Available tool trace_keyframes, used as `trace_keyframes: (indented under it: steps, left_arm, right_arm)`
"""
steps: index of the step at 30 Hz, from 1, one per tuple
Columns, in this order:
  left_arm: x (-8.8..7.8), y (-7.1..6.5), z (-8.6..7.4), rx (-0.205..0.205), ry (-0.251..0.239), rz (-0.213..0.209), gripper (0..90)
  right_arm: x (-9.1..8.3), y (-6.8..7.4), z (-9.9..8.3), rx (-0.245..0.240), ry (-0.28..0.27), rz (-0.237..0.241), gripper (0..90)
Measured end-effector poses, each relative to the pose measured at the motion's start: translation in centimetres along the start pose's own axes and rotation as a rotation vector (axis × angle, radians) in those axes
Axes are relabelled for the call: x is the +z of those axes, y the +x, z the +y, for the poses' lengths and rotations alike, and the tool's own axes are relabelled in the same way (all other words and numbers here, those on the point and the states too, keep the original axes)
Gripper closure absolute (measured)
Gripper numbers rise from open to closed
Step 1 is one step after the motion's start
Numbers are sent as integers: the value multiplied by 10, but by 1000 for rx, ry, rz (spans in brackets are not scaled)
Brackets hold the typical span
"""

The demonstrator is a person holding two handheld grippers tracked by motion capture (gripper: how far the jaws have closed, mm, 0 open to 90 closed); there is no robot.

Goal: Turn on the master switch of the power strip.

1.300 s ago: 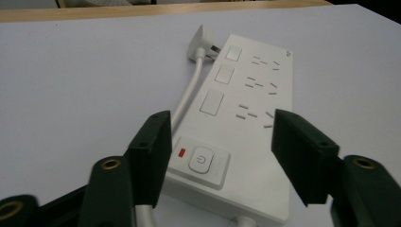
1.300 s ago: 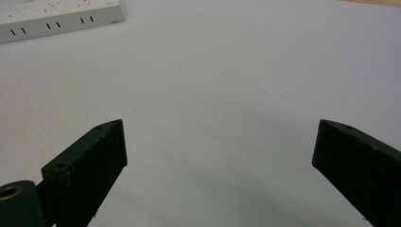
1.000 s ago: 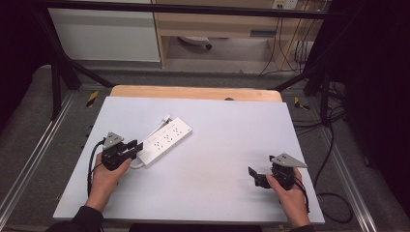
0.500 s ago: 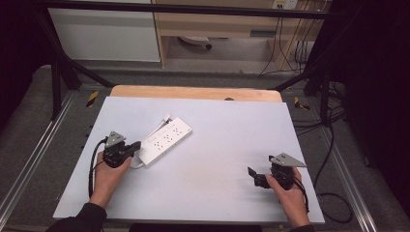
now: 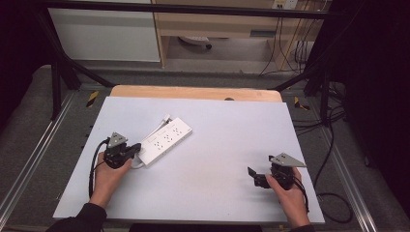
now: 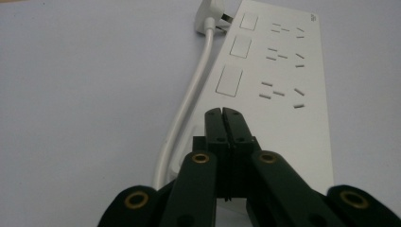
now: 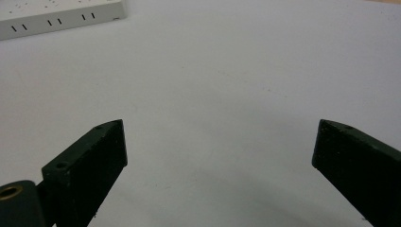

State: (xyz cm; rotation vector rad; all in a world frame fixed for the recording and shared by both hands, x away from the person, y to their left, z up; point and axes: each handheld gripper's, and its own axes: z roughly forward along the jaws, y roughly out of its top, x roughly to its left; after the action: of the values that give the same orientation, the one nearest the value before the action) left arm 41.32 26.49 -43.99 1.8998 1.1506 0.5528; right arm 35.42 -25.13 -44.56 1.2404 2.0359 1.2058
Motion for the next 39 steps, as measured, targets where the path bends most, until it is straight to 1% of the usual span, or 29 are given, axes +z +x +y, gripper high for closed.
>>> trace_keyframes:
  steps: [12, 23, 39]
  left_arm:
    - [0, -1, 0, 2, 1, -3, 900]
    - [0, -1, 0, -18, 2, -14, 900]
    - [1, 1, -1, -21, 8, -21, 900]
  right_arm:
    - [0, 0, 0, -2, 3, 1, 45]
    - [1, 0, 0, -2, 6, 1, 45]
    - [1, 1, 0, -5, 12, 3, 44]
